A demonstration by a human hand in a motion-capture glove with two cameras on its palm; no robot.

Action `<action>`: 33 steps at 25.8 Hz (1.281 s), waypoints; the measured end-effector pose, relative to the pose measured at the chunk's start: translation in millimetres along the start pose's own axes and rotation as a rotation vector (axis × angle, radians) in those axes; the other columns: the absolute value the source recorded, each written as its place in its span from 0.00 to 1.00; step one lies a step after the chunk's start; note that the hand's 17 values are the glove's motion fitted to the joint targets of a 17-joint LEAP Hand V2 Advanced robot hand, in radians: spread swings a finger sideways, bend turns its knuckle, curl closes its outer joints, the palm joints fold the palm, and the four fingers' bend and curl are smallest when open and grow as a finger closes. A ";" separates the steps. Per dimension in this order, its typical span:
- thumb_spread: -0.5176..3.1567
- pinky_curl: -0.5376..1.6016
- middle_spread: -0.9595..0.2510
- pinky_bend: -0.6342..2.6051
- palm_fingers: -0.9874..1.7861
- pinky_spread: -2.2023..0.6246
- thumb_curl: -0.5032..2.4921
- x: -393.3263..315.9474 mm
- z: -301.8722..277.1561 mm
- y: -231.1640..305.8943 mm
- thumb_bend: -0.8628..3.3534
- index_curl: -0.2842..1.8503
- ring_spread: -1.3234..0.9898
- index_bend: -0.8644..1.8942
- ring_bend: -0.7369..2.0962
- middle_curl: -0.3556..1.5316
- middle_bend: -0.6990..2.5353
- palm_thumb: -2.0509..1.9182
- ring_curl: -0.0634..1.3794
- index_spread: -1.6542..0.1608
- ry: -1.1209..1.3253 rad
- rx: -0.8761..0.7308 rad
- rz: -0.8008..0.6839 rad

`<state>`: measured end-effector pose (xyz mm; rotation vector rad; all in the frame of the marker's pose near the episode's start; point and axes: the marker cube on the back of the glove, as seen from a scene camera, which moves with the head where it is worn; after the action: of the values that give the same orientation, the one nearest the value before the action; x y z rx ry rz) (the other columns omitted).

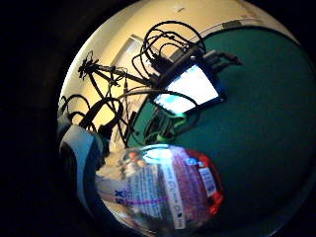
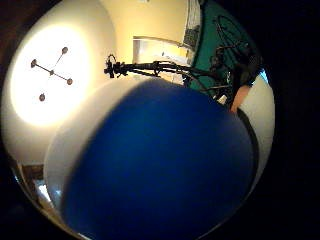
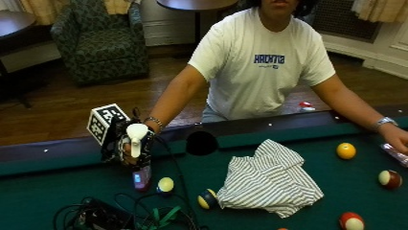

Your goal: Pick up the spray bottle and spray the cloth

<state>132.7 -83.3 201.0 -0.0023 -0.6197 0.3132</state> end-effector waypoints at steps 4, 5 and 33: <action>0.26 0.43 0.61 0.33 0.87 0.67 0.38 -36.7 -19.0 -4.8 0.20 0.37 0.48 0.42 0.50 0.47 0.40 0.73 0.36 0.75 -0.013 -0.007 -0.031; 0.26 0.43 0.61 0.33 0.87 0.67 0.38 -51.0 -24.6 -7.2 0.20 0.37 0.48 0.42 0.50 0.47 0.40 0.73 0.36 0.75 -0.023 -0.009 -0.046; 0.24 0.43 0.60 0.32 0.86 0.67 0.41 -299.9 59.9 17.5 0.20 0.39 0.48 0.43 0.51 0.47 0.41 0.73 0.36 0.76 0.530 -0.881 -0.303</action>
<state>-137.0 -158.9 77.1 -0.8067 -0.1820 -0.2715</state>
